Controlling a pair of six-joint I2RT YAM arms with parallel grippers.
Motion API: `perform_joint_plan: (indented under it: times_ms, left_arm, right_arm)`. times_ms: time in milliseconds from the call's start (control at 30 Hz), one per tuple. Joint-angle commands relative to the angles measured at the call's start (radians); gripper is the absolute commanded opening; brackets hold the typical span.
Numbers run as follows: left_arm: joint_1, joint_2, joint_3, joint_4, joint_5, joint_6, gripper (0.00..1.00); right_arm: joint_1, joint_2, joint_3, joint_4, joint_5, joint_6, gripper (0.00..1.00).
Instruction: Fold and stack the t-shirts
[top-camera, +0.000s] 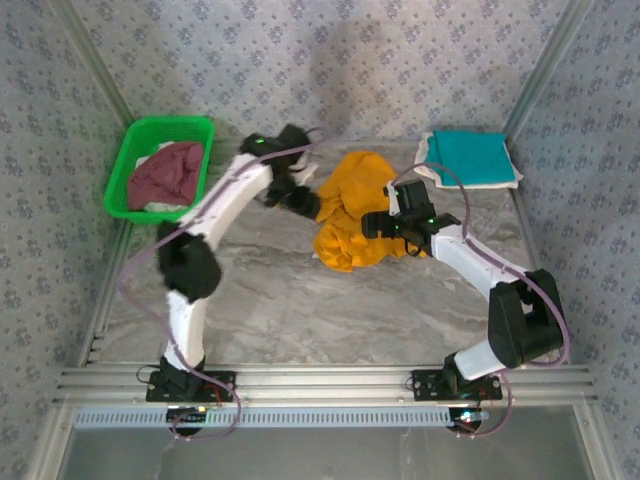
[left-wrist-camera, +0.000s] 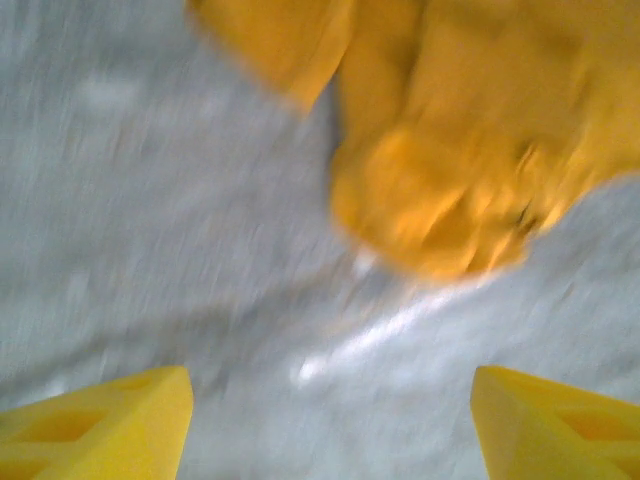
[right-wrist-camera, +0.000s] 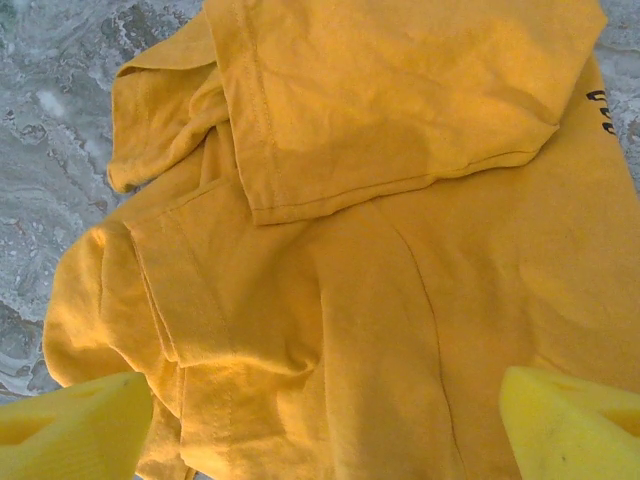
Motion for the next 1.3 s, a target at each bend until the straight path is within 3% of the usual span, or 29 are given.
perform_joint_plan:
  times_ms: [0, 67, 167, 267, 400, 700, 900, 967, 1033, 1100, 1167, 1200, 1267]
  left_arm:
    - [0.066, -0.361, -0.403, 0.410, 0.108, -0.038, 0.78]
    - [0.053, -0.455, -0.595, 0.626, 0.157, -0.096, 0.77]
    - [0.008, -0.451, -0.755, 0.827, 0.200, -0.175, 0.72]
    - [-0.042, -0.378, -0.825, 0.949, 0.223, -0.225, 0.65]
    - [-0.087, -0.317, -0.893, 1.116, 0.222, -0.260, 0.63]
    - [-0.110, -0.157, -0.943, 1.342, 0.223, -0.322, 0.60]
    - [-0.111, -0.084, -0.976, 1.406, 0.191, -0.329, 0.52]
    - [-0.111, -0.063, -0.968, 1.401, 0.185, -0.322, 0.47]
    - [-0.109, -0.060, -0.972, 1.402, 0.161, -0.327, 0.33]
    - [-0.108, -0.076, -0.991, 1.416, 0.122, -0.333, 0.27]
    - [-0.099, -0.099, -1.005, 1.407, 0.081, -0.334, 0.09]
    - [-0.092, -0.112, -1.006, 1.387, 0.059, -0.335, 0.02]
    - [-0.071, -0.150, -1.010, 1.344, 0.021, -0.332, 0.00]
  right_arm:
    - [-0.009, 0.013, 0.032, -0.001, -0.035, -0.021, 0.92]
    - [-0.005, 0.044, 0.066, -0.011, -0.058, -0.022, 0.88]
    - [0.015, 0.099, 0.134, -0.046, -0.062, -0.017, 0.85]
    - [0.038, 0.159, 0.196, -0.089, -0.062, -0.017, 0.82]
    - [0.049, 0.254, 0.312, -0.128, -0.033, -0.005, 0.77]
    - [0.087, 0.572, 0.647, -0.258, 0.137, 0.000, 0.70]
    - [0.102, 0.749, 0.835, -0.320, 0.177, 0.001, 0.65]
    - [0.101, 0.797, 0.895, -0.350, 0.183, 0.000, 0.56]
    - [0.096, 0.827, 0.934, -0.372, 0.187, 0.000, 0.41]
    - [0.094, 0.835, 0.942, -0.364, 0.189, -0.003, 0.28]
    - [0.087, 0.827, 0.945, -0.368, 0.185, -0.006, 0.06]
    - [0.084, 0.818, 0.943, -0.373, 0.181, -0.005, 0.00]
    - [0.076, 0.773, 0.918, -0.378, 0.184, -0.002, 0.00]
